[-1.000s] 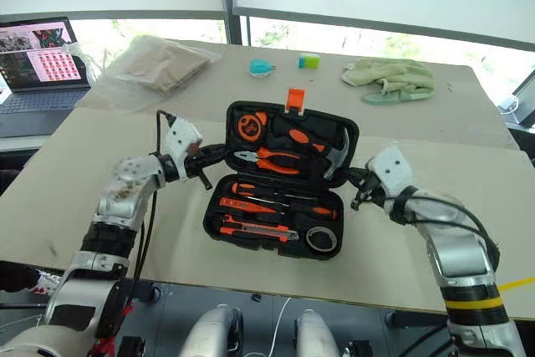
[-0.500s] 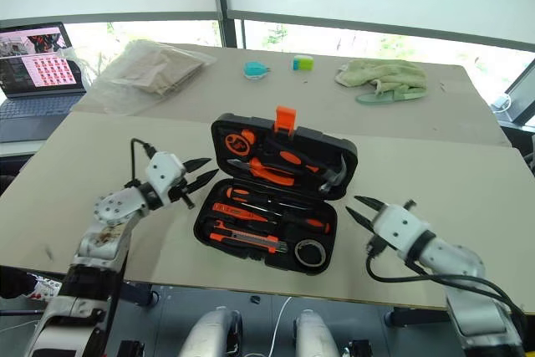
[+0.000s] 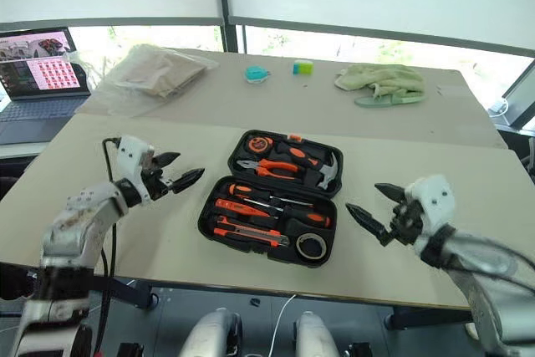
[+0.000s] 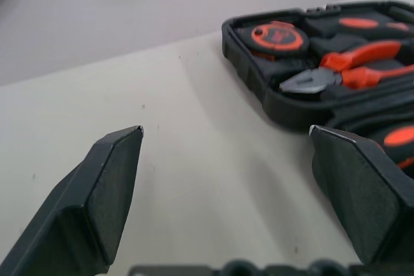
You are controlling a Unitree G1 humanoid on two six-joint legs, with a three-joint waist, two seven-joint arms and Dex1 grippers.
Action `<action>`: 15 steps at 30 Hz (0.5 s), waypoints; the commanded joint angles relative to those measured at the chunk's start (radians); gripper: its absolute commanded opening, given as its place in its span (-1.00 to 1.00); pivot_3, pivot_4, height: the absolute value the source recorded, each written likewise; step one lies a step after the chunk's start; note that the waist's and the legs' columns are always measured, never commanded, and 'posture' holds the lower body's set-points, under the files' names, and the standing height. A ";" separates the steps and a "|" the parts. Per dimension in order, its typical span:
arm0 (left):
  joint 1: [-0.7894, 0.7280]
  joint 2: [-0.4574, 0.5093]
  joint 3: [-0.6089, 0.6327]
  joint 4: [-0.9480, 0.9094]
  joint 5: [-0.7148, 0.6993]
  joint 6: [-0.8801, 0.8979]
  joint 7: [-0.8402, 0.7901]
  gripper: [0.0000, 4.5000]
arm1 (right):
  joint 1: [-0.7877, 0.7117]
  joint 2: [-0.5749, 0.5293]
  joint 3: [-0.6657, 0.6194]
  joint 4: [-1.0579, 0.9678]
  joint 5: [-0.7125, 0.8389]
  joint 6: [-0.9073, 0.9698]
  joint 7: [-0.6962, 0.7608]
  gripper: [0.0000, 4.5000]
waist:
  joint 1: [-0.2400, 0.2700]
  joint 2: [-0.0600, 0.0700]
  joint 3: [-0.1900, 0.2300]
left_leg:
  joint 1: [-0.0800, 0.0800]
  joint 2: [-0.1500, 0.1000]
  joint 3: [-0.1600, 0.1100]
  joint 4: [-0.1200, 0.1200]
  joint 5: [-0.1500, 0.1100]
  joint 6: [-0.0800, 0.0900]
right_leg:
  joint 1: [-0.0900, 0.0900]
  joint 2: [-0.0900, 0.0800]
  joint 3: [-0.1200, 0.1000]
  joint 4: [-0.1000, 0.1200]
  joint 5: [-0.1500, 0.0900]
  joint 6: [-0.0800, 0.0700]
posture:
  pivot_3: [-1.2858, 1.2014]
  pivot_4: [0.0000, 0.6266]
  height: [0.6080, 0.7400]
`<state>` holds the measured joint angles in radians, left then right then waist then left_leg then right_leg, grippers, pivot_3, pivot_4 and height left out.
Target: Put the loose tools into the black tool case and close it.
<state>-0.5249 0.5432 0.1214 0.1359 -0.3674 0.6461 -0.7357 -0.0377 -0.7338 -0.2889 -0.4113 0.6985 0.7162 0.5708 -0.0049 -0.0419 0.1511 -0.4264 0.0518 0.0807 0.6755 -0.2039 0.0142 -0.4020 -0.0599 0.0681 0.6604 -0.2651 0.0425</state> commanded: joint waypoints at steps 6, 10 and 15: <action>-0.420 -0.028 -0.120 0.459 0.008 0.254 -0.120 0.97 | -0.405 0.065 0.005 0.297 0.203 0.517 -0.169 0.86 | -0.007 0.000 0.000 | -0.004 -0.002 -0.002 -0.007 0.000 0.000 | -0.002 0.000 0.000 -0.004 0.000 0.000 | 0.03 -0.52 1.00; -0.480 -0.063 -0.178 0.596 0.067 0.194 -0.153 0.97 | -0.478 0.087 0.031 0.403 0.140 0.533 -0.195 0.86 | -0.008 0.000 0.000 | -0.013 -0.002 -0.002 -0.008 0.000 0.001 | -0.012 0.000 -0.001 -0.005 0.000 0.001 | 0.03 -0.52 1.00; -0.543 -0.119 -0.175 0.738 0.101 0.159 -0.141 0.99 | -0.522 0.099 0.076 0.499 0.077 0.526 -0.180 0.75 | -0.003 0.000 0.000 | -0.021 -0.003 -0.001 -0.008 0.000 0.001 | -0.021 -0.001 0.000 -0.003 0.000 0.001 | 0.03 -0.52 1.00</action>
<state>-1.0483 0.4342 -0.0562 0.8445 -0.2786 0.8233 -0.8768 -0.5416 -0.6337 -0.2097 0.0851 0.7931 1.2489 0.3726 -0.0075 -0.0421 0.1507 -0.4477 0.0490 0.0792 0.6681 -0.2038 0.0148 -0.4226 -0.0605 0.0672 0.6571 -0.2653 0.0434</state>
